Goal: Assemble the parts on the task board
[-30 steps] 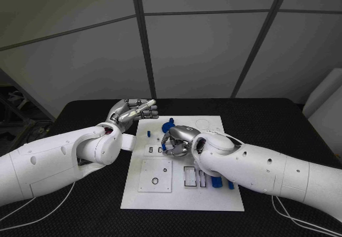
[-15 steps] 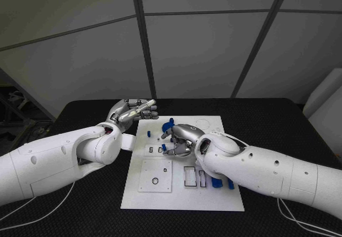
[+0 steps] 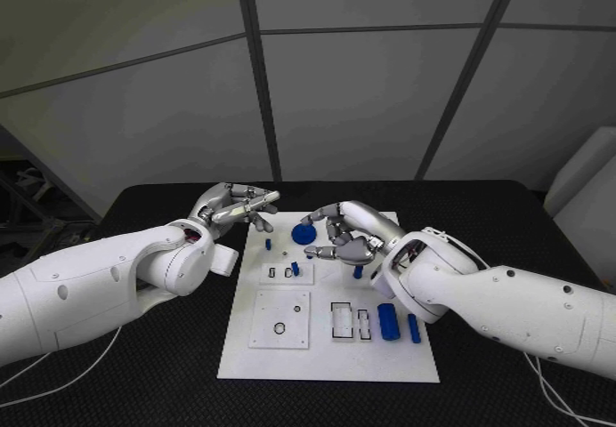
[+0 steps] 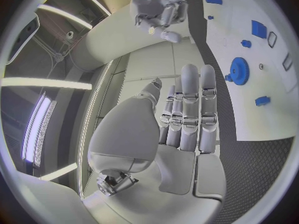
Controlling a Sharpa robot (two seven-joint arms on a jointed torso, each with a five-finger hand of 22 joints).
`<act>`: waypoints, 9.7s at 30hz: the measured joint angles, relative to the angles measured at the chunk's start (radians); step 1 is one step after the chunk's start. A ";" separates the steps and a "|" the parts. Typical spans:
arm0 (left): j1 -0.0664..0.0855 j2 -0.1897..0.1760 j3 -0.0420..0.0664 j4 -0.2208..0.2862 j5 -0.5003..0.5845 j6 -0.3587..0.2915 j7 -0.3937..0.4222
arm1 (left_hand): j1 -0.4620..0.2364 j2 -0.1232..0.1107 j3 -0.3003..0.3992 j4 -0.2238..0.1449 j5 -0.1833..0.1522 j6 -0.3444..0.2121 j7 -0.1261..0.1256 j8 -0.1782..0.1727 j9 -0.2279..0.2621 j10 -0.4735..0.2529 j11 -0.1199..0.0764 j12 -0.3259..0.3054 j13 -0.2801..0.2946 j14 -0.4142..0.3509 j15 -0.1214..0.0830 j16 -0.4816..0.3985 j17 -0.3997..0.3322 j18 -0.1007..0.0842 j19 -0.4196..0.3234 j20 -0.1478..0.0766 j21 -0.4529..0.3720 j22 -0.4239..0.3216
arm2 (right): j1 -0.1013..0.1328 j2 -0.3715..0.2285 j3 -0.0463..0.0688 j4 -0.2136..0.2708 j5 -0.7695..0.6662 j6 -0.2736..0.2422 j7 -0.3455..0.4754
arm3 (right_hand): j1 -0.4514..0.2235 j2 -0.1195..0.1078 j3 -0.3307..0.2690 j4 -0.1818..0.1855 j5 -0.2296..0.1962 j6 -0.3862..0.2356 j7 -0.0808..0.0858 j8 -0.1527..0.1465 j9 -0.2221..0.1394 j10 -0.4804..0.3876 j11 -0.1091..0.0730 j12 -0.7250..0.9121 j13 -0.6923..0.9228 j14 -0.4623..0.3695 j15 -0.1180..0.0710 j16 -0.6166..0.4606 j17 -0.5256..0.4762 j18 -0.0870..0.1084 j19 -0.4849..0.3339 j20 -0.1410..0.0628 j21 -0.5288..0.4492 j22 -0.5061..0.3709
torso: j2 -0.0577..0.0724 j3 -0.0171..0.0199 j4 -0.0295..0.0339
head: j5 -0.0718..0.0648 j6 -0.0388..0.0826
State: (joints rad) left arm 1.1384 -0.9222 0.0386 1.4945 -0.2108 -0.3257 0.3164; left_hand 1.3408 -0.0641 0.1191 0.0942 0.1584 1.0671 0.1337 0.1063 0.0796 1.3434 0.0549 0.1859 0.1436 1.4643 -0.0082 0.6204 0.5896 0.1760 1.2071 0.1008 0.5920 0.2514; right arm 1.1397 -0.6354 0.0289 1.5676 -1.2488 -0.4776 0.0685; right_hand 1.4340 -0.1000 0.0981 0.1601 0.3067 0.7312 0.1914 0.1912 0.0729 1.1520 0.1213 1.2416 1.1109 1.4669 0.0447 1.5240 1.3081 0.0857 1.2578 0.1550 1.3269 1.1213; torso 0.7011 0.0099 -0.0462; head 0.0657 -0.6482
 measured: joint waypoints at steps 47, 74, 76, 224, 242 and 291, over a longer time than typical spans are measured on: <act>0.057 0.175 0.002 -0.069 -0.826 0.341 -0.855 | -0.205 0.034 -0.263 0.195 -0.023 -0.058 -0.075 0.382 0.414 -0.042 -0.062 0.917 0.874 0.001 -0.051 0.944 0.719 -0.109 0.204 -0.052 0.820 1.021 | 0.088 -0.193 0.037 0.034 0.328 -0.031 -0.042 | -0.004 0.007 -0.005 0.005 0.055 0.047 0.001 0.045 0.002 -0.007 -0.007 -0.007 -0.025 0.000 -0.008 -0.017 0.000 0.000 -0.014 -0.014 -0.024 -0.030 | -0.023 0.0036 -0.0059 | 0.029 -0.019; 0.061 0.205 0.002 -0.102 -0.836 0.398 -0.864 | -0.169 0.059 -0.269 0.190 -0.023 -0.076 -0.078 0.407 0.458 -0.042 -0.062 0.917 0.873 0.005 -0.054 0.944 0.719 -0.109 0.208 -0.056 0.824 1.026 | 0.088 -0.183 0.037 0.023 0.328 -0.031 -0.056 | -0.004 0.007 -0.005 0.005 0.055 0.047 0.001 0.045 0.001 -0.011 -0.011 -0.007 -0.025 0.000 -0.007 -0.017 -0.001 0.000 -0.014 -0.014 -0.024 -0.032 | -0.024 0.0035 -0.0049 | 0.027 -0.032; 0.061 0.206 0.001 -0.103 -0.836 0.402 -0.864 | -0.169 0.059 -0.271 0.187 -0.023 -0.076 -0.078 0.410 0.459 -0.046 -0.066 0.917 0.869 0.005 -0.054 0.944 0.718 -0.109 0.208 -0.056 0.824 1.022 | 0.088 -0.183 0.037 0.023 0.328 -0.031 -0.056 | -0.004 0.007 -0.005 0.005 0.055 0.047 0.001 0.045 0.001 -0.011 -0.011 -0.007 -0.025 0.000 -0.007 -0.017 -0.001 0.000 -0.014 -0.014 -0.024 -0.033 | -0.024 0.0035 -0.0049 | 0.026 -0.032; 0.059 0.186 -0.009 -0.104 -0.865 0.355 -0.800 | -0.066 -0.013 0.353 0.049 -0.031 -0.127 -0.084 0.402 0.578 -0.064 -0.072 0.843 0.802 0.001 -0.061 0.944 0.718 -0.109 0.197 -0.059 0.808 1.045 | 0.087 -0.173 0.037 0.005 0.328 -0.019 -0.073 | -0.008 0.011 -0.008 0.008 0.062 0.054 -0.006 0.055 0.001 -0.007 -0.014 -0.007 -0.027 0.000 -0.015 -0.021 -0.001 -0.001 -0.014 -0.014 -0.028 -0.038 | -0.023 0.0033 -0.0049 | 0.035 -0.049; 0.058 0.187 -0.010 -0.104 -0.868 0.357 -0.807 | -0.125 -0.047 0.398 0.010 -0.032 -0.127 -0.084 0.402 0.581 -0.062 -0.071 0.832 0.789 0.001 -0.061 0.944 0.718 -0.109 0.197 -0.059 0.808 1.048 | 0.087 -0.173 0.037 0.003 0.328 -0.018 -0.073 | -0.008 0.011 -0.008 0.008 0.062 0.054 -0.006 0.055 0.001 -0.007 -0.014 -0.008 -0.028 0.000 -0.014 -0.021 -0.001 0.000 -0.016 -0.016 -0.028 -0.038 | -0.023 0.0038 -0.0052 | 0.034 -0.053; 0.057 0.189 -0.011 -0.106 -0.869 0.359 -0.822 | -0.215 -0.060 0.291 0.060 -0.035 -0.098 -0.084 0.398 0.577 -0.058 -0.075 0.836 0.797 0.001 -0.062 0.944 0.718 -0.109 0.201 -0.063 0.808 1.057 | 0.087 -0.172 0.037 -0.001 0.328 -0.015 -0.073 | -0.008 0.011 -0.008 0.008 0.062 0.054 -0.006 0.055 0.000 -0.007 -0.014 -0.011 -0.032 0.000 -0.014 -0.021 0.000 0.000 -0.018 -0.018 -0.032 -0.041 | -0.023 0.0037 -0.0049 | 0.029 -0.050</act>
State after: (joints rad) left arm 1.1959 -0.7331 0.0279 1.3886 -1.0800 0.0336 -0.5053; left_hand 1.1256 -0.1242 0.4099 0.1545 0.1234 0.9687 0.0498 0.5044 0.6570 1.2854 -0.0199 1.0221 0.9403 1.4653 -0.0697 1.5647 1.3078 0.0670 1.4078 0.0375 1.4002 1.3081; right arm 1.2270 -0.8070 0.0656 1.5665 -0.9206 -0.4929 -0.0043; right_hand 1.4264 -0.0890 0.0905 0.1679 0.3688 0.7850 0.1853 0.2465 0.0730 1.1452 0.1072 1.2310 1.0793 1.4667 0.0303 1.5031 1.3077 0.0853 1.2401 0.1372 1.2952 1.0802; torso 0.6780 0.0136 -0.0511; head 0.0947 -0.6978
